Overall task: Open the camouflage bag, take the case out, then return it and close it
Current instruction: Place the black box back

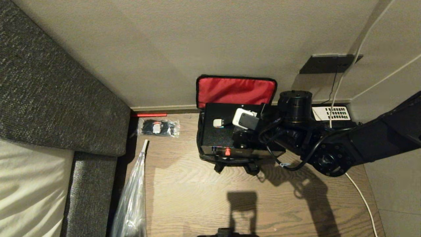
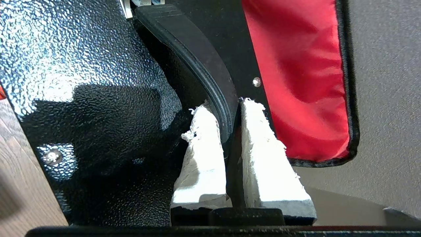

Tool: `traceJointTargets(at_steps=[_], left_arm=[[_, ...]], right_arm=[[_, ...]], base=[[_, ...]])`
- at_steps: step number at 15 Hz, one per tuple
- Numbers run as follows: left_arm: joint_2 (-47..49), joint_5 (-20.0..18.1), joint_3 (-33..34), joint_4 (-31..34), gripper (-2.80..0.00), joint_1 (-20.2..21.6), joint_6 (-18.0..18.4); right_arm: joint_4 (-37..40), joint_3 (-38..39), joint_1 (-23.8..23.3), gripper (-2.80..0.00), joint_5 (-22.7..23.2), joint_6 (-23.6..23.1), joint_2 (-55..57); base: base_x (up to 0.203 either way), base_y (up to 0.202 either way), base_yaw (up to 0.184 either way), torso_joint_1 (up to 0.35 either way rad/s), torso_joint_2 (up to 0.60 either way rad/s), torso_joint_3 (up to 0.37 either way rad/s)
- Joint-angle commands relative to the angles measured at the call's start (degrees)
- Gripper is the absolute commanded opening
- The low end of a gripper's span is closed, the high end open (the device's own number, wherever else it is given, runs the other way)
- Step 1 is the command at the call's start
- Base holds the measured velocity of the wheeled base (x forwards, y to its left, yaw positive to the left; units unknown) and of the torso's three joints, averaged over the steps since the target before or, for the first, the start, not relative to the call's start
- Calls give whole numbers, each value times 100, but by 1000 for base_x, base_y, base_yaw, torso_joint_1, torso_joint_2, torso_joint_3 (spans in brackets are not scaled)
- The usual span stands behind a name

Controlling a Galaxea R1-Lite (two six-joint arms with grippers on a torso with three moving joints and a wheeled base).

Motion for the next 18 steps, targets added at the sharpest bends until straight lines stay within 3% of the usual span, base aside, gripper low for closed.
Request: traceJointTargets(at_steps=[1,18], left_arm=[[20,0,18,0,-280,2,-4],[37,0,18,0,-280,2,-2]], right_arm=[[37,-163,5,-280,0,36,-68],[56,-717,-141,-280,439,353,697]], base=[[0,0,0,0,0,0],[0,0,0,0,0,0]])
